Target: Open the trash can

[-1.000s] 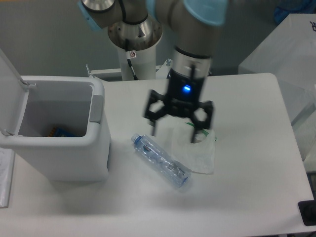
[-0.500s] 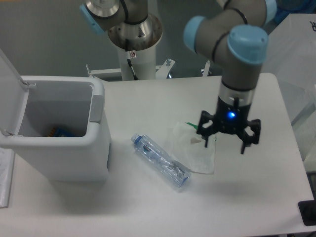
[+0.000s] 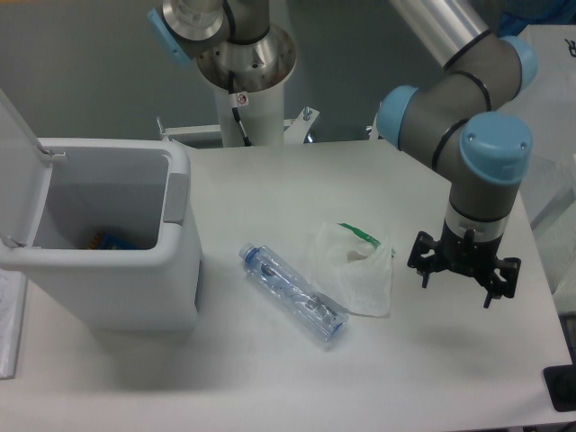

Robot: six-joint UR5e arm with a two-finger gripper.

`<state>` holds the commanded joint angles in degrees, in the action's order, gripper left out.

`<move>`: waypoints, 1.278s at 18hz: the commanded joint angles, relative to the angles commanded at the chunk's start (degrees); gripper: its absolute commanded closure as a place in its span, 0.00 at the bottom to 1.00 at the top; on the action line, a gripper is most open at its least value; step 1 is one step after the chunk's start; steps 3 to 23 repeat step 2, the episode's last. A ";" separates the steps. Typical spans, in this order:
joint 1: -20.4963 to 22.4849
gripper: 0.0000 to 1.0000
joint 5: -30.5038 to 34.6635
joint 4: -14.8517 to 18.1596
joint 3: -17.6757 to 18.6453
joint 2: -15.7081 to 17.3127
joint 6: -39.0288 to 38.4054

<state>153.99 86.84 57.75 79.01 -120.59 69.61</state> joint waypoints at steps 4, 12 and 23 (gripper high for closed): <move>-0.09 0.00 0.26 0.00 0.44 0.00 0.00; -0.09 0.00 0.26 0.00 0.44 0.00 0.00; -0.09 0.00 0.26 0.00 0.44 0.00 0.00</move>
